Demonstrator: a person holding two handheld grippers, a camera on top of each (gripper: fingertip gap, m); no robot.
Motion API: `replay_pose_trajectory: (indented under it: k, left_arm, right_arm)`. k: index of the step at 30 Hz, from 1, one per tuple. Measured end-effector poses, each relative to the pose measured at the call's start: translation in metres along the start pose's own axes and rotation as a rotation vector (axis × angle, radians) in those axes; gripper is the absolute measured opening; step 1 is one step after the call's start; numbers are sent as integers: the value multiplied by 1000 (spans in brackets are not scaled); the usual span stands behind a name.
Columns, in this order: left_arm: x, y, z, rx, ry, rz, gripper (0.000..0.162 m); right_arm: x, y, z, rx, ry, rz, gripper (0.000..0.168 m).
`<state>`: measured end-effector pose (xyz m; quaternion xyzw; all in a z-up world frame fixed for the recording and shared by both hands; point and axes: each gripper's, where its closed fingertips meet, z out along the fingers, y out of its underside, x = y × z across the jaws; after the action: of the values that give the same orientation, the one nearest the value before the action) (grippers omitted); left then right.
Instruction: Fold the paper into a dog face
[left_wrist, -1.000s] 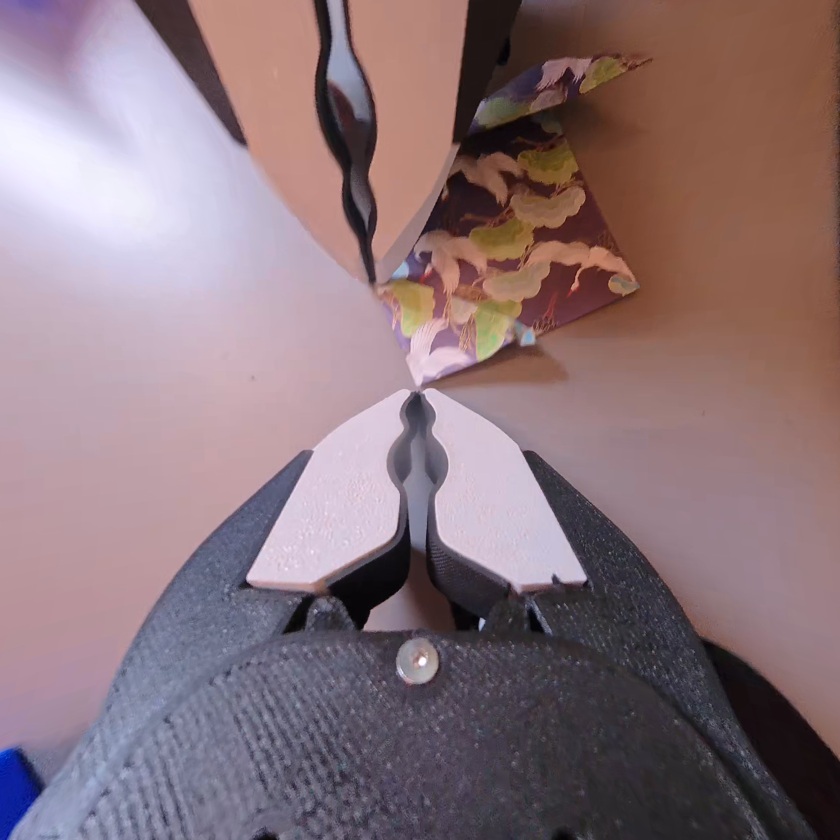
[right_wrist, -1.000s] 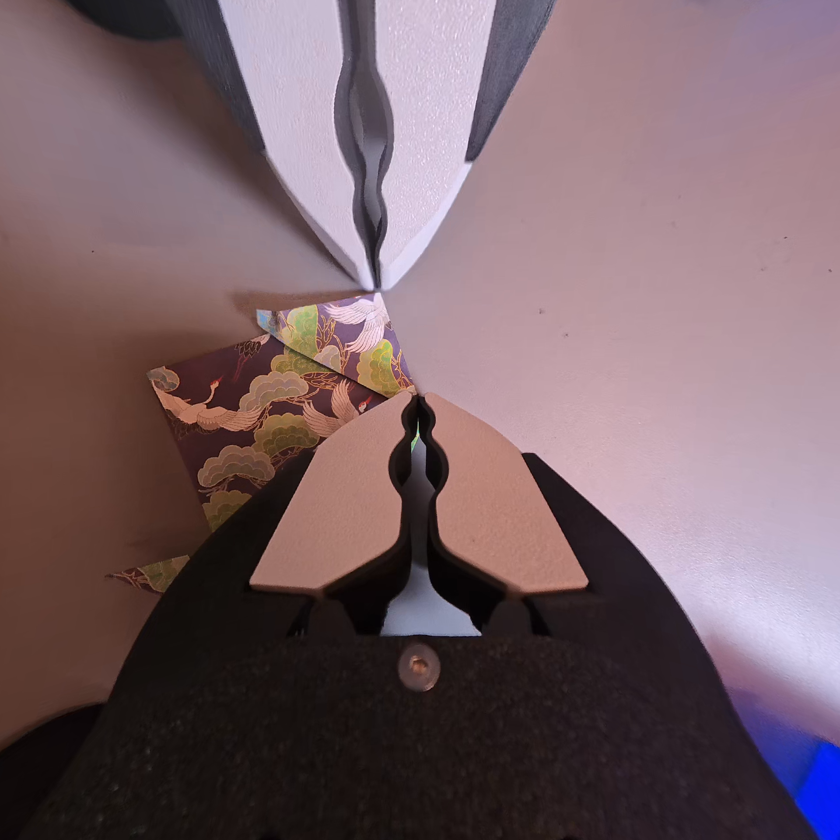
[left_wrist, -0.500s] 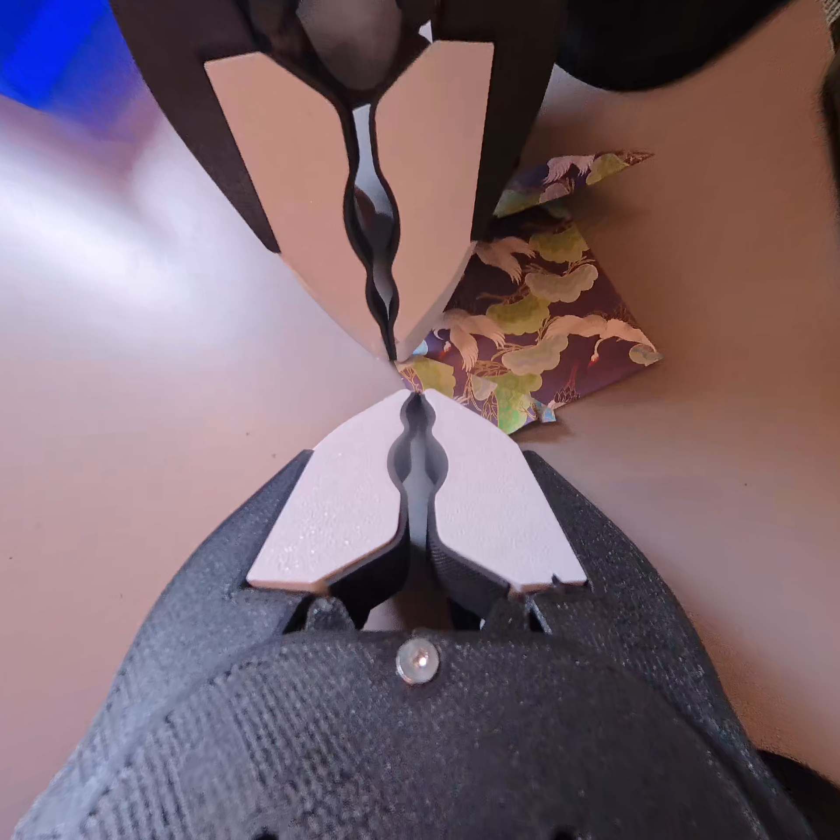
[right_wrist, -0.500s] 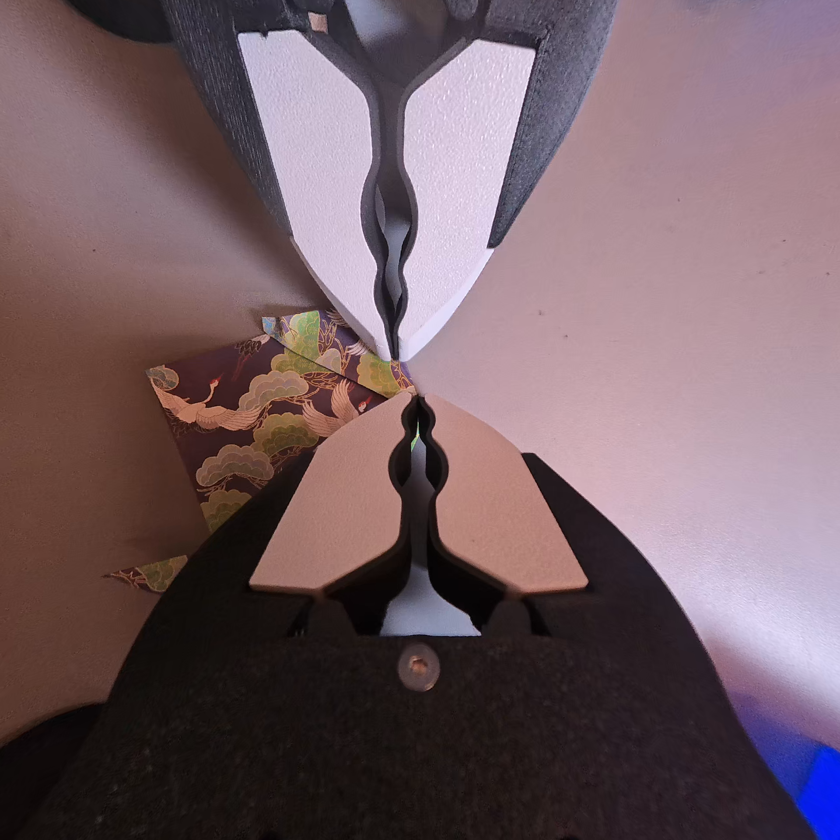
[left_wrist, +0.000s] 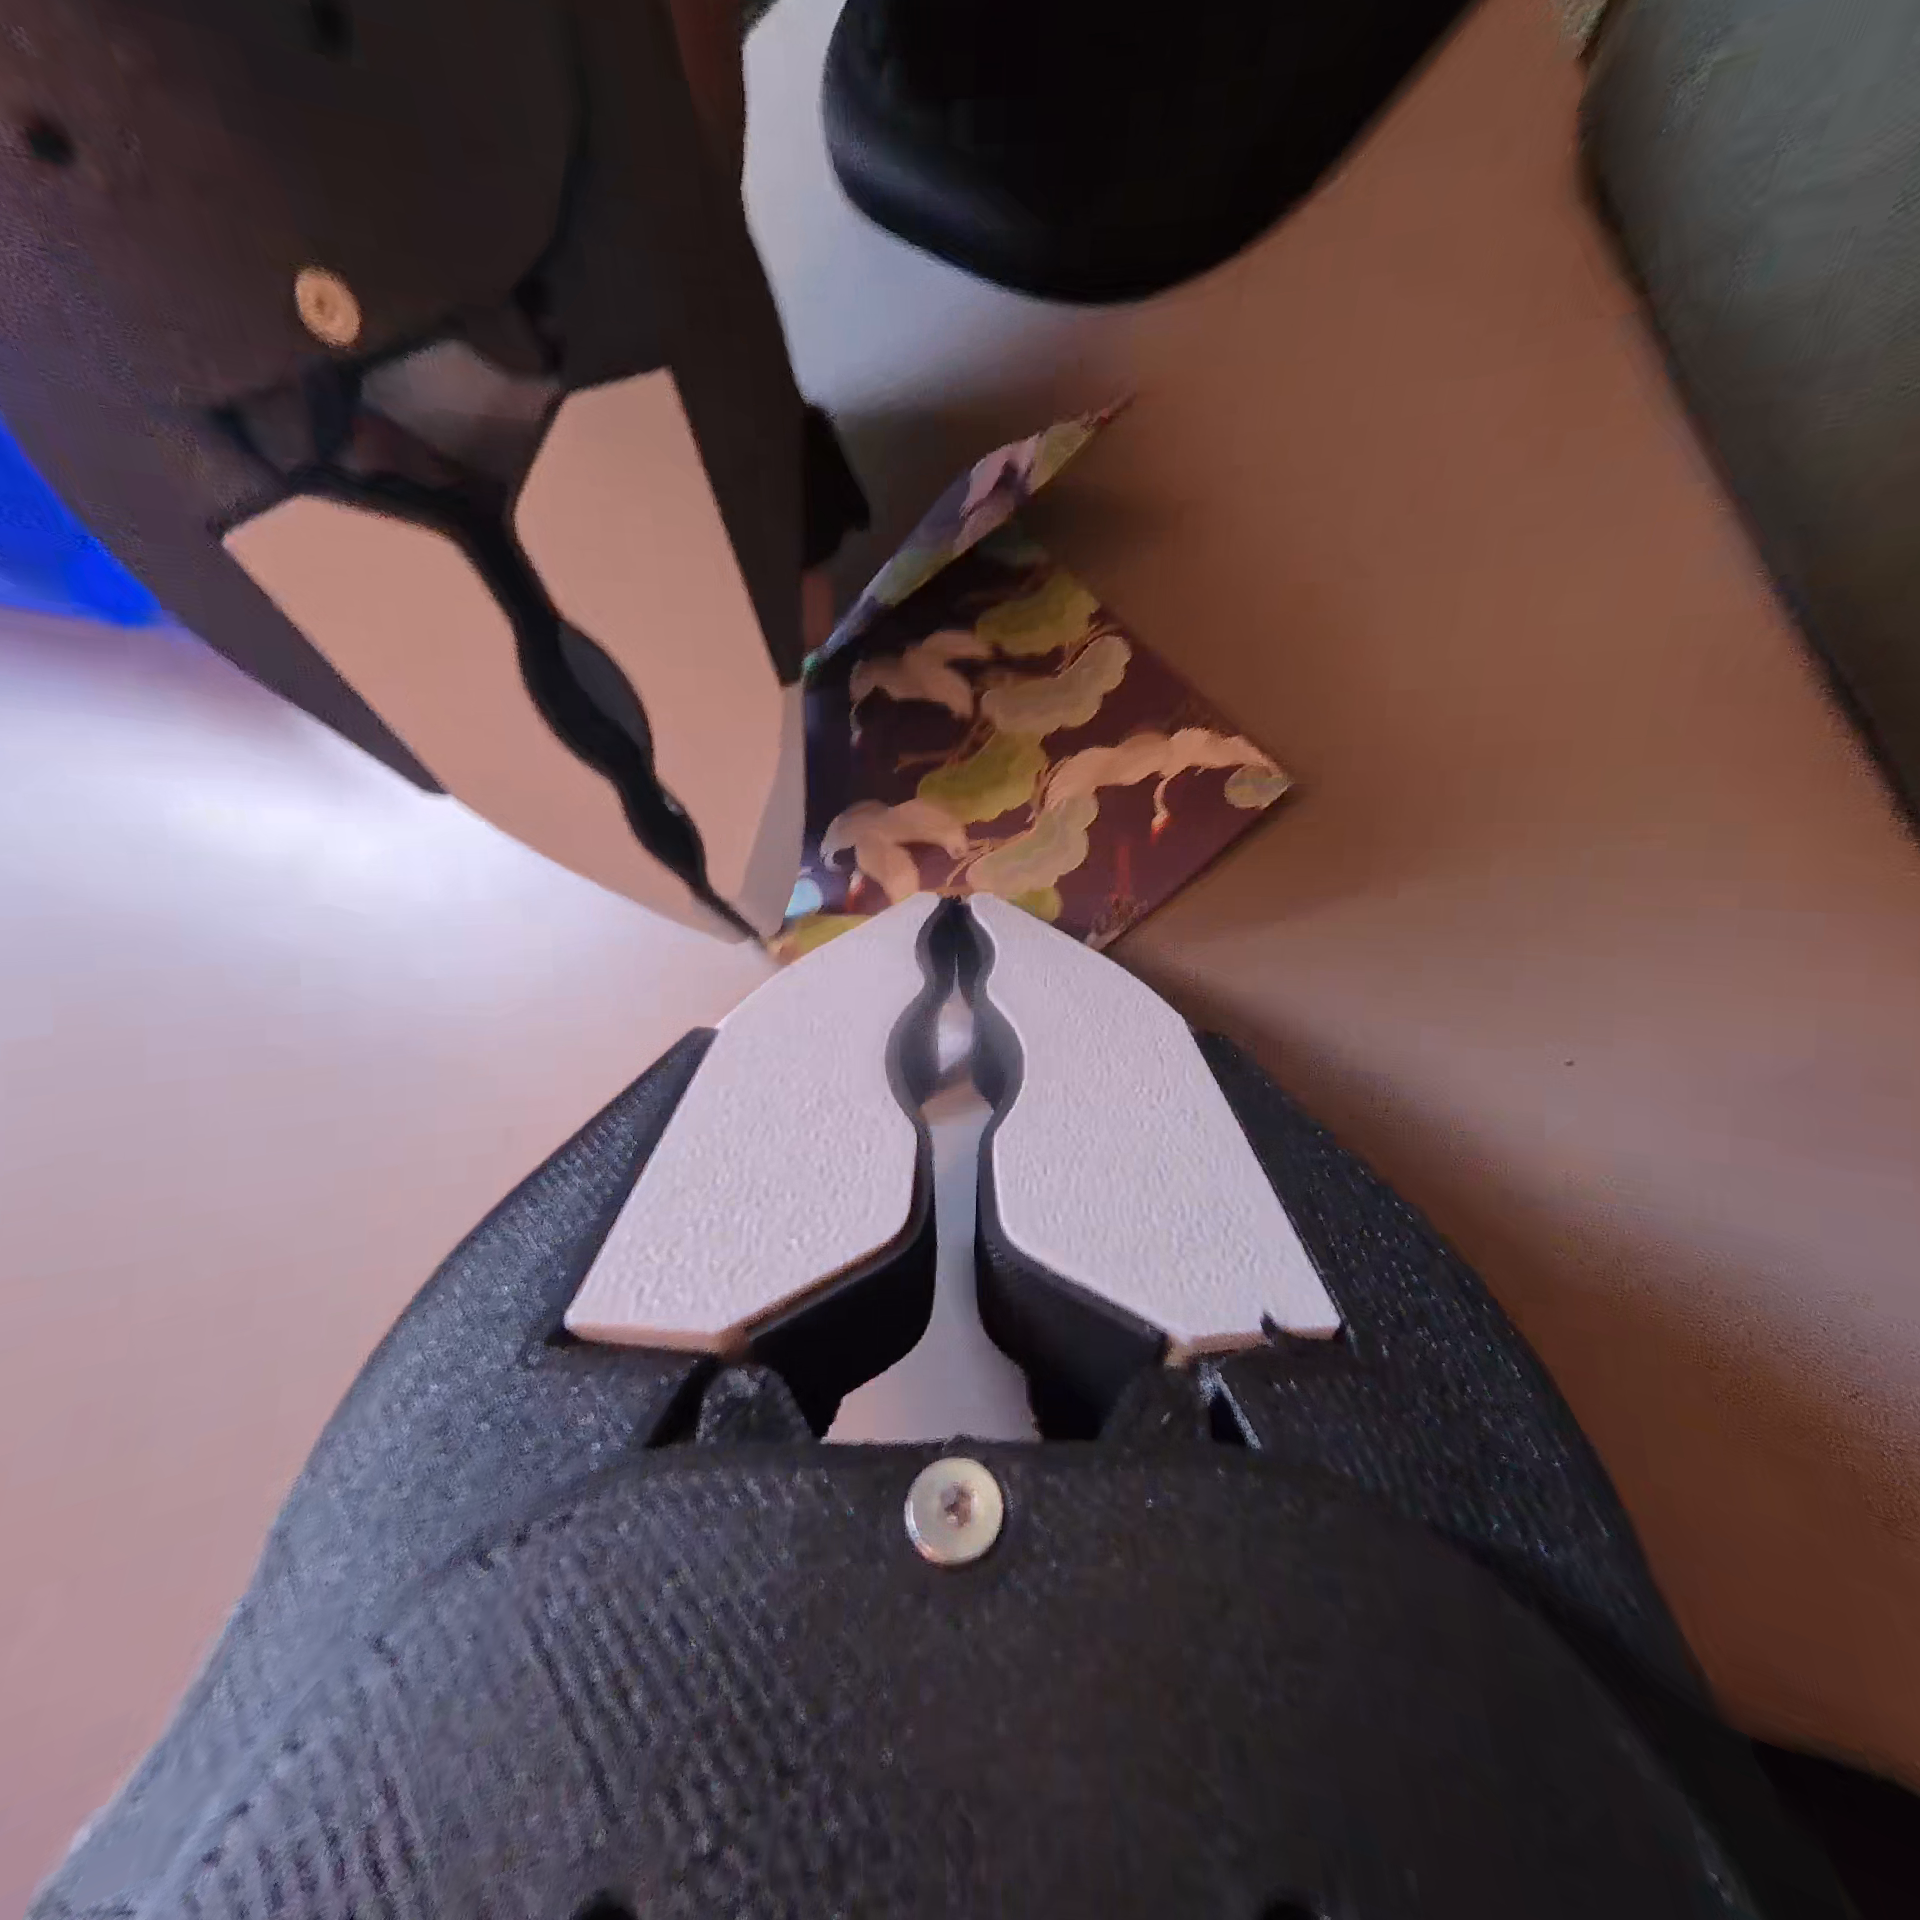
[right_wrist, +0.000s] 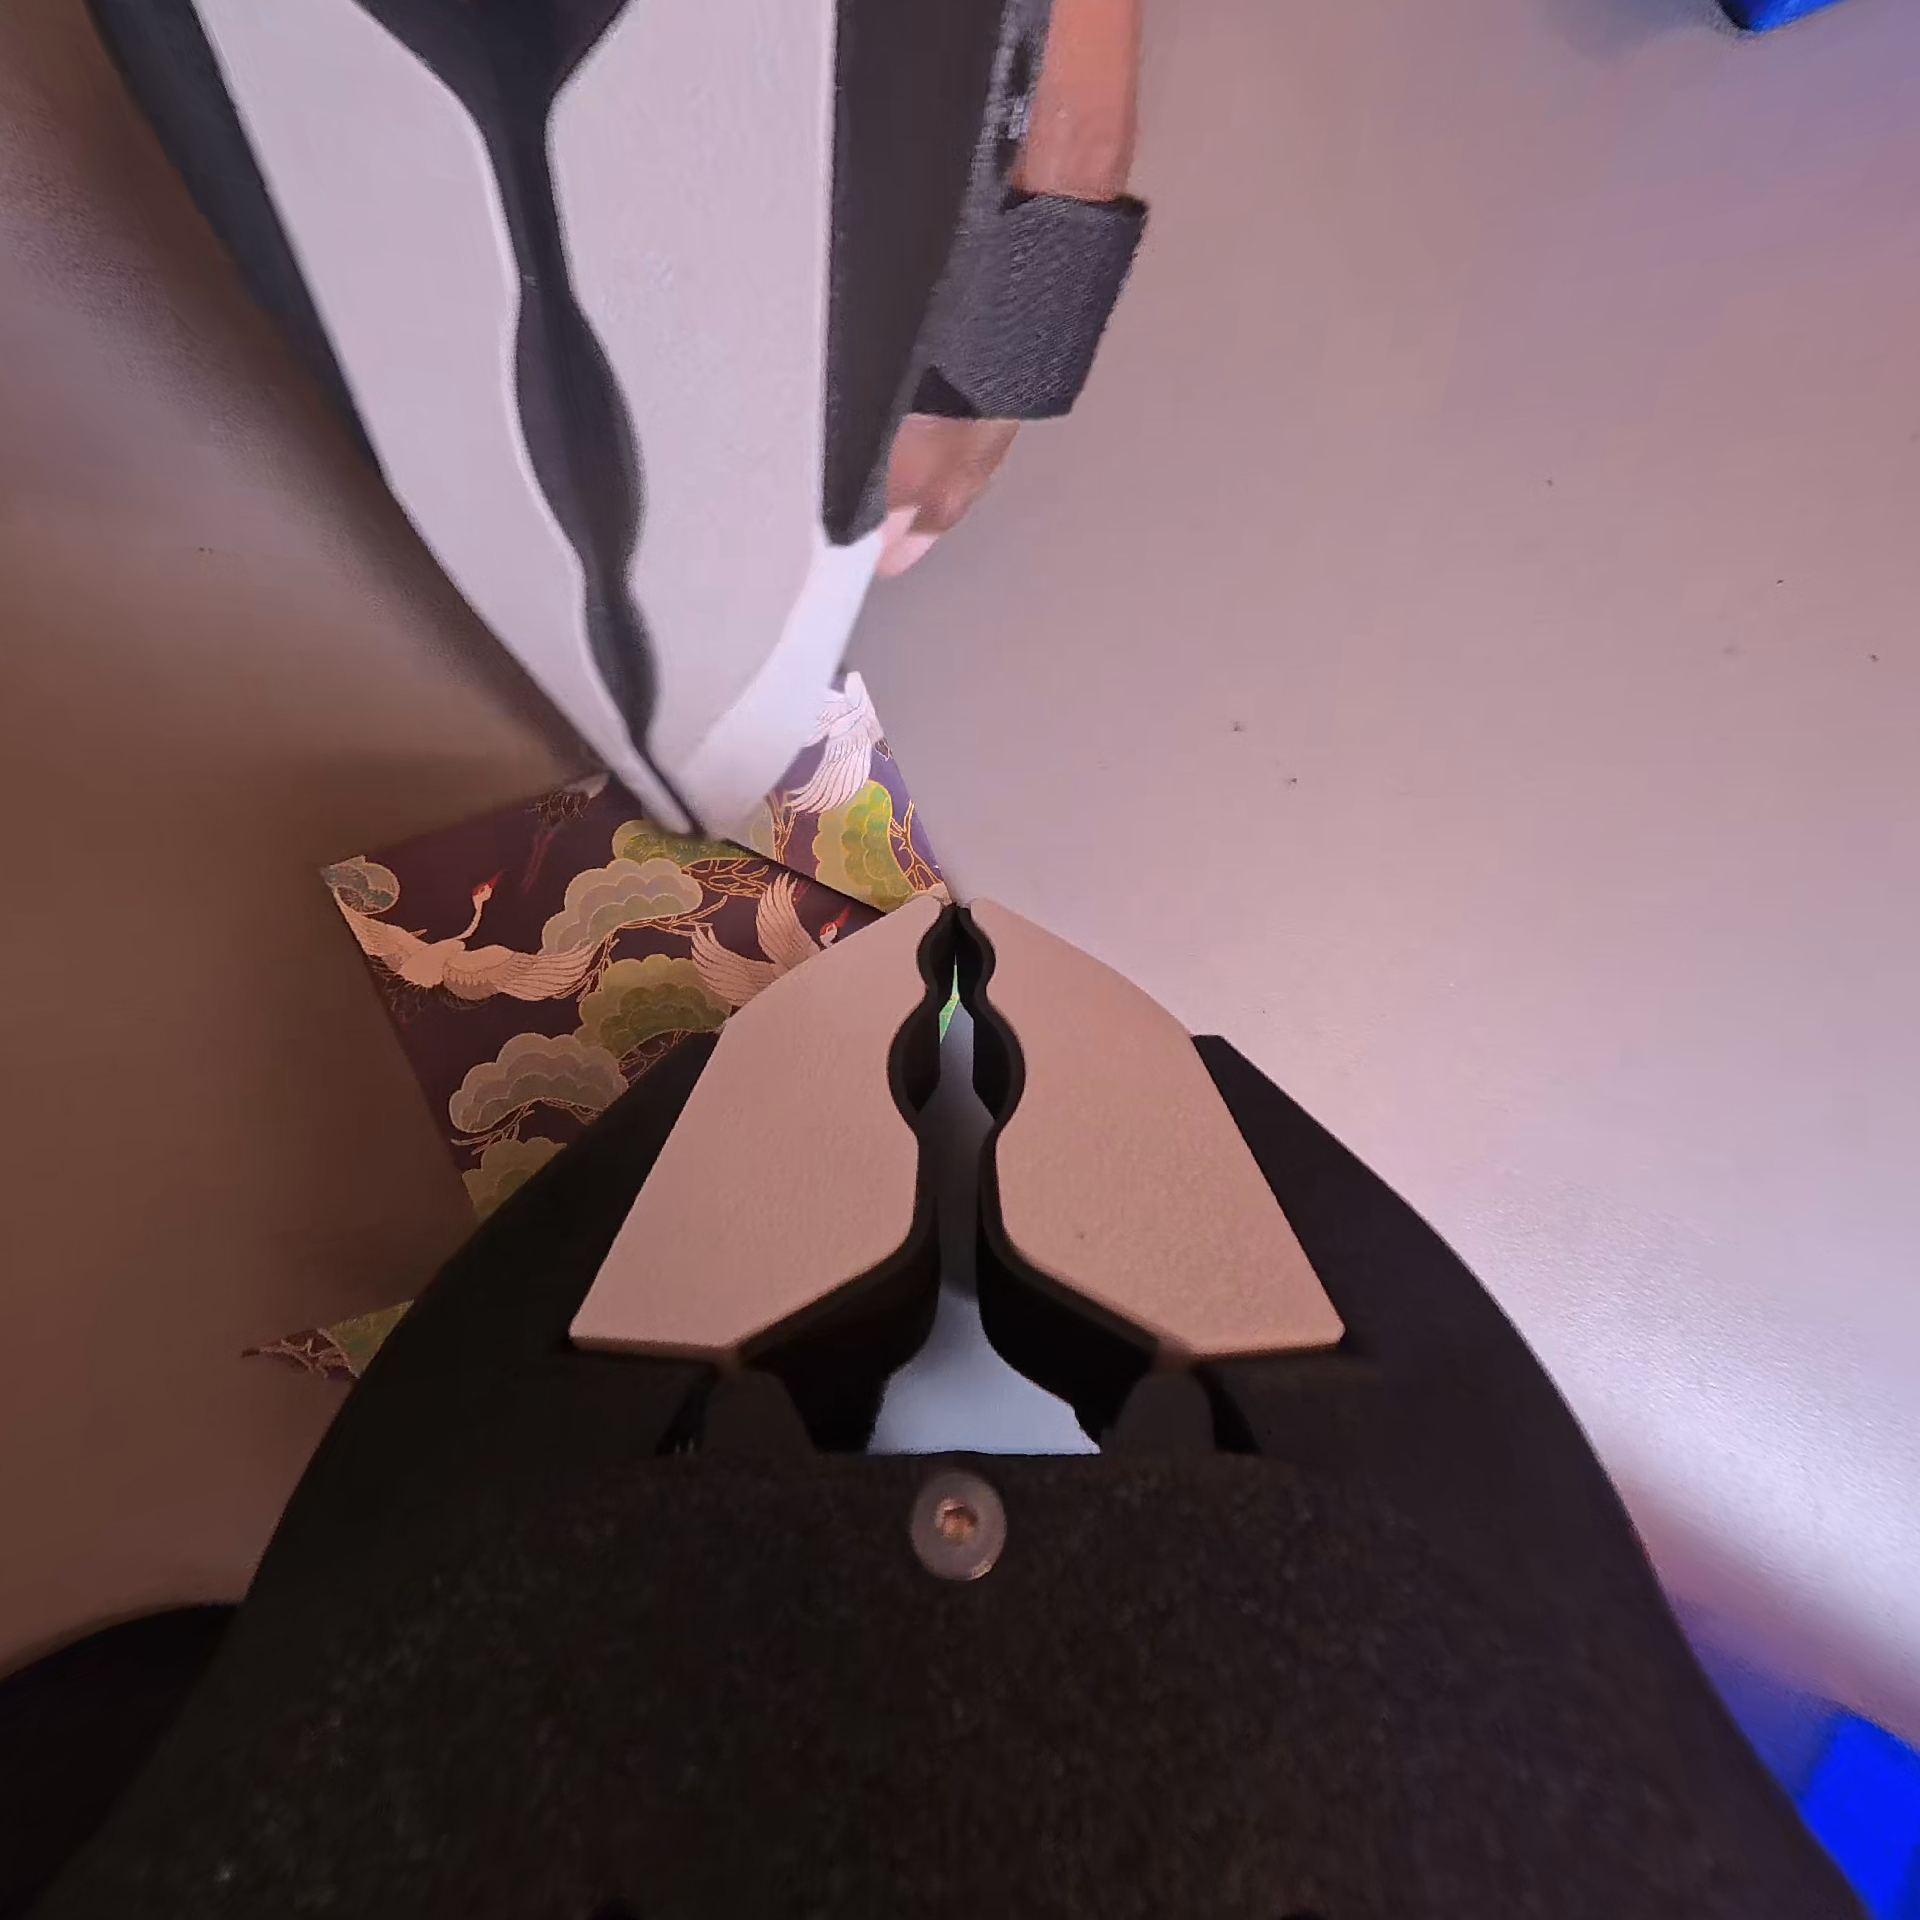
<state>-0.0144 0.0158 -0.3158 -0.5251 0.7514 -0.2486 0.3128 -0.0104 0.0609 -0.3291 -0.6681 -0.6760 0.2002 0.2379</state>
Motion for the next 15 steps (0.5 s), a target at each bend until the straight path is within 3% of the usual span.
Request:
replay_pose_trajectory:
  k: [5,12,15]
  left_arm:
    - [18,7,4,-48,74,68,0]
    - [19,16,-5,-69,124,25,0]
    - [6,24,-11,-80,67,13,0]
  right_arm:
    - [0,0,0,4,4,-12,0]
    - [0,0,0,6,8,-26,0]
    - [0,0,0,7,7,-28,0]
